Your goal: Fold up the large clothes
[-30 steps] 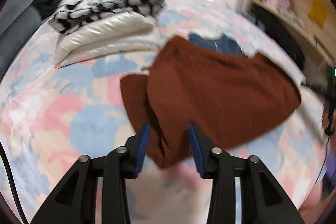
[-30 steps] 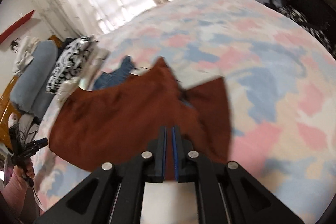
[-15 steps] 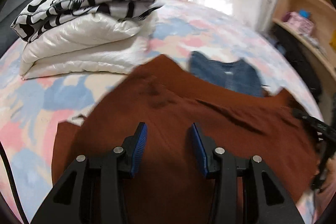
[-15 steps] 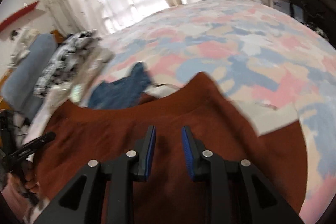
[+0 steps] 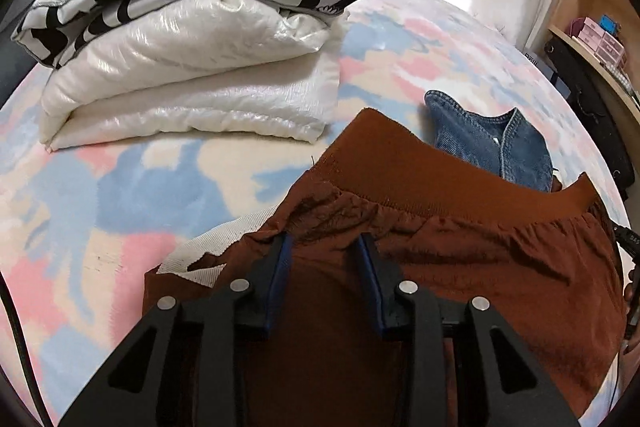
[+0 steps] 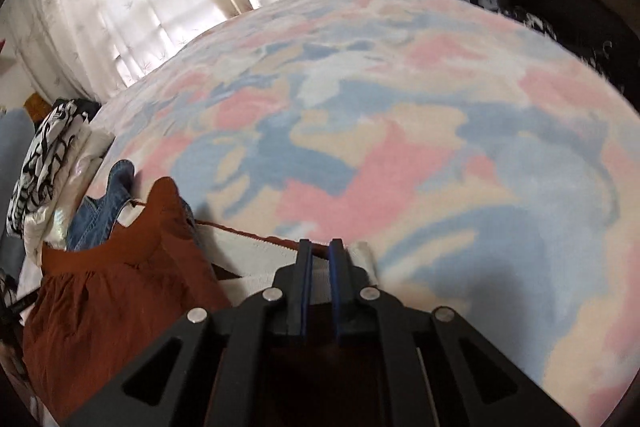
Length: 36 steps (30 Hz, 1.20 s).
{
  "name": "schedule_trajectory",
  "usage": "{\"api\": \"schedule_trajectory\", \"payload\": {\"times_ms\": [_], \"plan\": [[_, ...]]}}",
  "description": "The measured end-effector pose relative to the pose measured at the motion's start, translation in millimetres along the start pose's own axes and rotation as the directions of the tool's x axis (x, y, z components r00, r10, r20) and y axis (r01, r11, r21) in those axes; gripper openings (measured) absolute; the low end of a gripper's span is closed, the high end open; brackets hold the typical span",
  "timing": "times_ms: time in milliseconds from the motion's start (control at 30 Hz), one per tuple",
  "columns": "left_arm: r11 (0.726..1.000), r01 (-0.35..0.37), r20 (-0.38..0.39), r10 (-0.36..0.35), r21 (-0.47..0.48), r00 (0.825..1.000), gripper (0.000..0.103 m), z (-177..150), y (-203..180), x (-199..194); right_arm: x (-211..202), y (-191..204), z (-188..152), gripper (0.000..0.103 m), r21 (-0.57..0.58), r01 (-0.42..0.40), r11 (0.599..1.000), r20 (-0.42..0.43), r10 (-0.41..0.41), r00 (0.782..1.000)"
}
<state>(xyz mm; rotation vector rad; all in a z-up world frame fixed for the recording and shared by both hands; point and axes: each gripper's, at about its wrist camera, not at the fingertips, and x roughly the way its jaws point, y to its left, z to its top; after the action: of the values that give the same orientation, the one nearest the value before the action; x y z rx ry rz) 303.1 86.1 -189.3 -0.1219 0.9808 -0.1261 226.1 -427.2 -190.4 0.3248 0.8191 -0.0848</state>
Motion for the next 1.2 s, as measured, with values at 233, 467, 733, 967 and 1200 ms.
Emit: {"api": "schedule_trajectory", "payload": {"times_ms": [233, 467, 733, 967, 1200], "plan": [[0.999, -0.036, 0.043, 0.036, -0.001, 0.998, 0.04, 6, 4, -47, -44, 17, 9, 0.01, -0.004, -0.069, 0.998, 0.056, 0.069, 0.996], [1.0, -0.014, 0.087, 0.014, 0.007, 0.996, 0.052, -1, -9, -102, -95, 60, 2, 0.01, -0.066, -0.122, 0.99, 0.054, 0.126, 0.991], [0.999, -0.008, 0.119, 0.004, 0.036, 0.993, 0.068, -32, -40, -158, -140, 106, -30, 0.018, -0.138, -0.184, 0.973, 0.028, 0.19, 0.981], [0.999, 0.033, 0.126, -0.037, 0.037, 0.991, 0.078, -67, -67, -190, -172, 141, -69, 0.042, -0.202, -0.216, 0.955, 0.043, 0.229, 0.972], [0.99, 0.138, 0.116, -0.133, -0.03, 0.984, 0.086, -102, -74, -203, -185, 164, -104, 0.042, -0.185, -0.26, 0.948, 0.039, 0.271, 0.962]]}}
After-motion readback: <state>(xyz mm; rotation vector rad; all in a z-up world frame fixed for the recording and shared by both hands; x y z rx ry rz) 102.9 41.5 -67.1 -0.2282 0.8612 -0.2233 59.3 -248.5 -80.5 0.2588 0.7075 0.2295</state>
